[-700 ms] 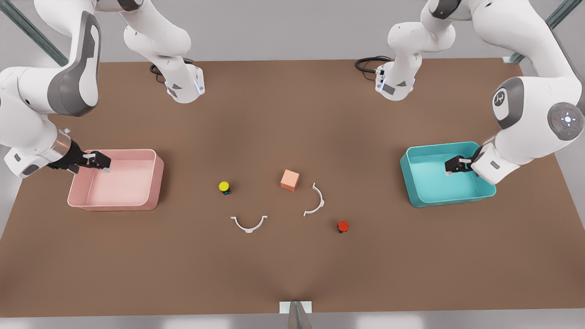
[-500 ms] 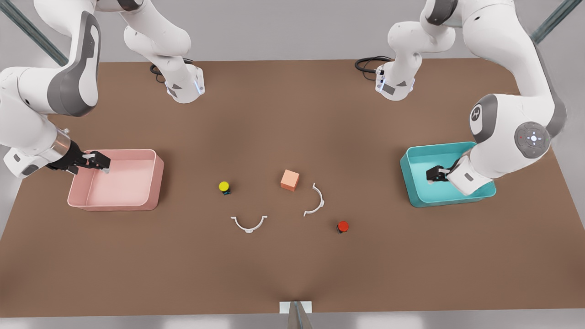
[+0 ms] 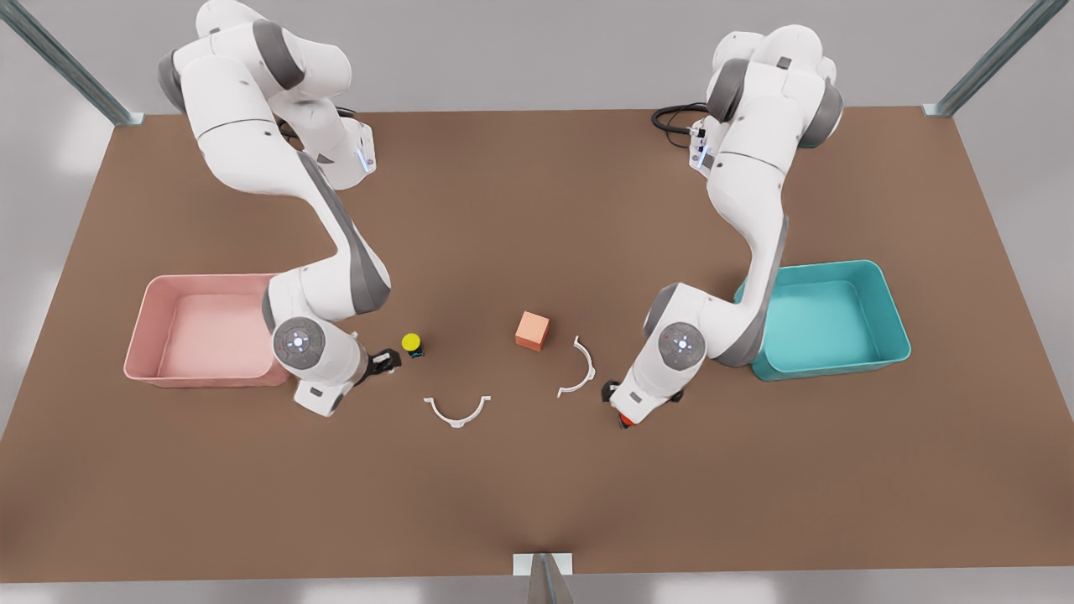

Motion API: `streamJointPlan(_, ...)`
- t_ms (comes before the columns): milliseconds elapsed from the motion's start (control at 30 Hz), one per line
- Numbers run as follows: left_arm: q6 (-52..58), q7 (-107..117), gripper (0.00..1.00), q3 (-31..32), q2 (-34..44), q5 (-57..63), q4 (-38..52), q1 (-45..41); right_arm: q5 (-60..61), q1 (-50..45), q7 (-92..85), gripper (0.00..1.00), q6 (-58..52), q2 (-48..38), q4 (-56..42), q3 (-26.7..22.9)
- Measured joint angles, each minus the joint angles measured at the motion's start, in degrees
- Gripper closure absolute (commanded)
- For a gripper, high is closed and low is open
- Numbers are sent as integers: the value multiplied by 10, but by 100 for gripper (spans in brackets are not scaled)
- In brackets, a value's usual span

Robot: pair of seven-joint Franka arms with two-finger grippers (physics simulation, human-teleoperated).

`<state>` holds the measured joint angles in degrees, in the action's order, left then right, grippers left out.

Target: Place the red button in the blue storage box with the left arm, and place the yellow button in the pink storage box with the right arm

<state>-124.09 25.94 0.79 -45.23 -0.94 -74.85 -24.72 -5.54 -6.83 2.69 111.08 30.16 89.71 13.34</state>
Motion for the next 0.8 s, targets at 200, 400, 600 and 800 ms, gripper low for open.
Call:
streamJointPlan(200,-53,75,0,-1,-50,-2,-4,1,-8,-4,80,0,36,-37,109,30)
streamJointPlan(400,-72,130,8,-1,-68,-4,-11,0,-11,-5,147,0,92,-30,175,40)
streamJointPlan(600,-80,169,18,0,-75,-3,-7,1,-17,-15,196,0,156,-17,202,42)
streamJointPlan(800,-83,197,41,-2,-77,-2,0,3,-33,-5,230,0,217,-8,221,40)
